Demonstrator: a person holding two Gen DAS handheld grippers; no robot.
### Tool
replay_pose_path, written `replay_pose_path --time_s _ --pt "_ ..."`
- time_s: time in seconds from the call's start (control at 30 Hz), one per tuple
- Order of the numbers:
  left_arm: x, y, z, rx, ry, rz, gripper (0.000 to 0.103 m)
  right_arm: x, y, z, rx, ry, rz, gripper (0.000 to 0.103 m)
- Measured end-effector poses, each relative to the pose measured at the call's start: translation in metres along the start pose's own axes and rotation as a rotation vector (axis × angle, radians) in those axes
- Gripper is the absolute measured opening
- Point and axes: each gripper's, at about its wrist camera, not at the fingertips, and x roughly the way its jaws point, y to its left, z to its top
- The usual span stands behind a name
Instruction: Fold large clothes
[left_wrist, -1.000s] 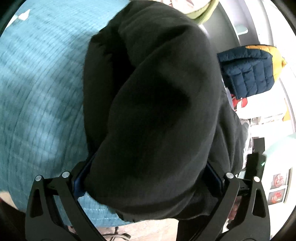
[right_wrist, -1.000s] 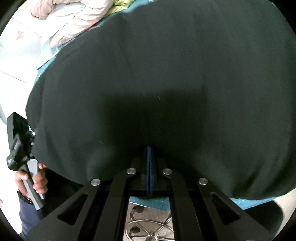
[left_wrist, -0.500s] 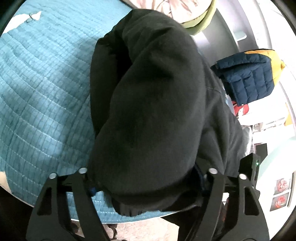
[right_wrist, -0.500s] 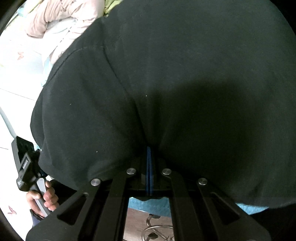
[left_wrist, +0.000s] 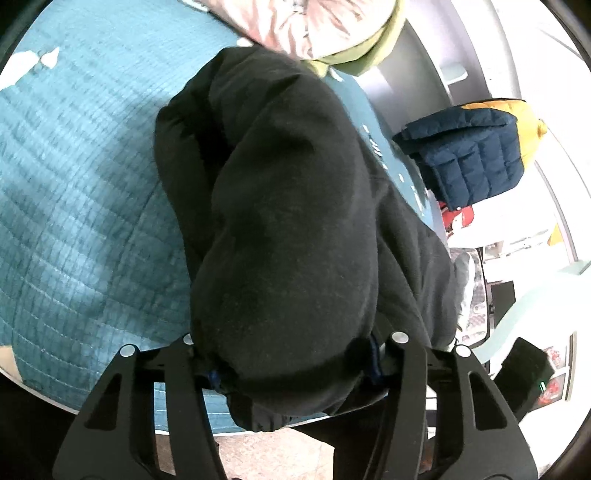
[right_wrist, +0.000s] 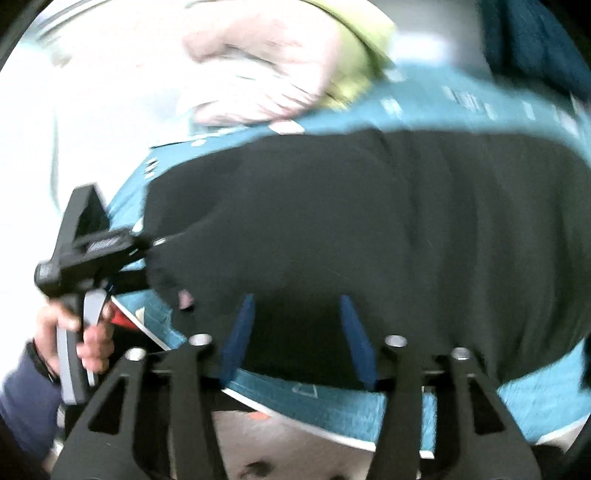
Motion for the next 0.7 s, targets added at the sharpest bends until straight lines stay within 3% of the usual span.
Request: replay_pose_path --time_s 0.07,0.23,0.3,0.4,0.6,0.7 --pt "-0.003 -0.005 0.002 0.015 0.009 -0.007 0.054 0.005 0.025 -0.002 -0.099 -0.027 -0.016 0.070" --pt "-0.002 -0.013 0.009 0.045 0.046 0.004 0.054 0.025 0.075 -0.029 -0.357 -0.126 -0.143 0.079" --pt "-0.004 -0.014 0.009 0.056 0.062 0.002 0.054 0.042 0.088 -0.038 -0.430 -0.119 -0.191 0.079" --pt "-0.005 -0.021 0.013 0.087 0.085 -0.002 0.054 0.053 0.089 -0.051 -0.460 -0.128 -0.234 0.079" --pt "0.001 -0.030 0.021 0.107 0.113 -0.005 0.054 0.088 0.106 -0.064 -0.573 -0.163 -0.354 0.091" --pt "0.002 -0.032 0.024 0.107 0.119 -0.005 0.054 0.106 0.110 -0.062 -0.568 -0.174 -0.403 0.096"
